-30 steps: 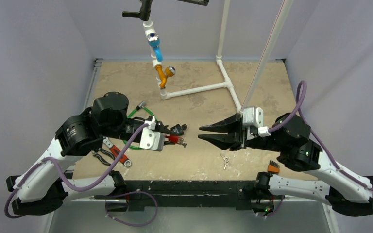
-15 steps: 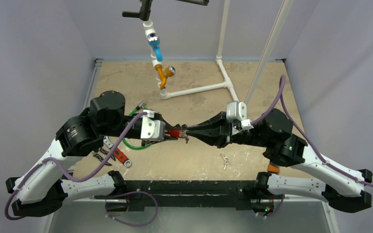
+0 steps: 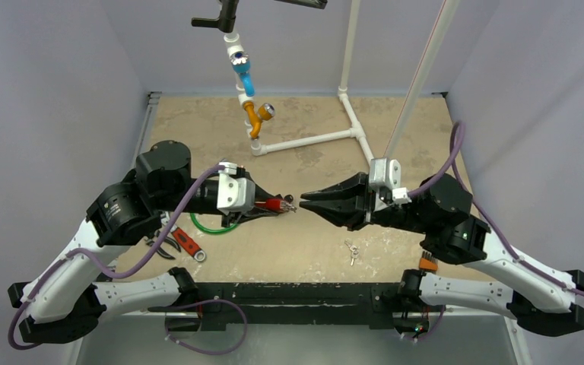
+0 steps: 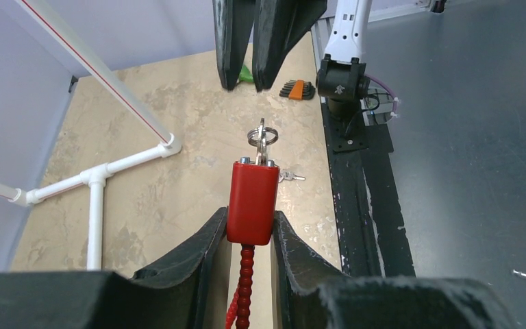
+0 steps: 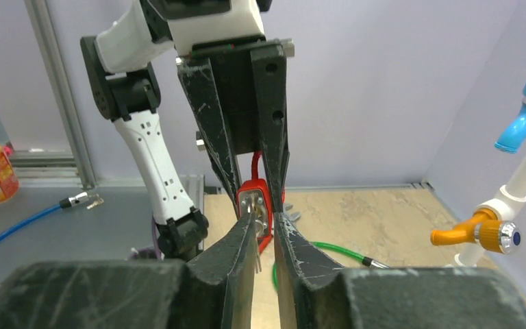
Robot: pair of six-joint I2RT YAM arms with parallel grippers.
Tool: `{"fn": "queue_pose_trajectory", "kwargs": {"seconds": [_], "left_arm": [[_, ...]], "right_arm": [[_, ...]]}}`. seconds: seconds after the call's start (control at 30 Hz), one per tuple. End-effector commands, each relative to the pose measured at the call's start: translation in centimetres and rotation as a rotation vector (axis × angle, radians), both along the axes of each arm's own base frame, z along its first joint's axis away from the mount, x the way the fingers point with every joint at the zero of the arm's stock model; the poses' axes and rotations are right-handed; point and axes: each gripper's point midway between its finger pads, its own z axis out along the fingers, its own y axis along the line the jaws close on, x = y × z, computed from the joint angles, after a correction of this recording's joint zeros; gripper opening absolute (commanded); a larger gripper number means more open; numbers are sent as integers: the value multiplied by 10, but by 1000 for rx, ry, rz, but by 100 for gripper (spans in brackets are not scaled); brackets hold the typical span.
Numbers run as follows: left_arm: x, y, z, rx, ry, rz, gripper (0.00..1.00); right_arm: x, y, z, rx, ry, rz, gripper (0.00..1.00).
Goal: Unlock with the key
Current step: Unlock the lock.
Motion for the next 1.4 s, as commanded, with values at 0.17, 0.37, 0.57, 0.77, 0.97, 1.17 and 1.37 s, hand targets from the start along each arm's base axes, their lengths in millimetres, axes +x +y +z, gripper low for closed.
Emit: {"fn": "queue_pose_trajectory", "kwargs": {"seconds": [0.17,0.37,0.57,0.77,0.97,1.17,1.37], "left_arm": [[-2,-3,19,-75,-16,-14,0],[0,-2,21,-83,-11,-5,0],[0,-2,22,-87,-14,-3,0],[0,-2,25,-98,-8,-5,0],[0,-3,27,-108,-5,-8,0],[0,-4,28,-106,-4,-11,0],[1,-3,25,-99,-11,-12,0]], "right_arm": [[-17,1,41,123,-30,95,27],[-13,14,22,64,3,101,22],[2,14,6,-2,2,28,10],[10,3,1,-21,2,-42,10],[8,2,-4,-41,7,-38,13],[8,4,0,-37,-7,-31,12],[5,-8,24,25,-44,-44,36]]}}
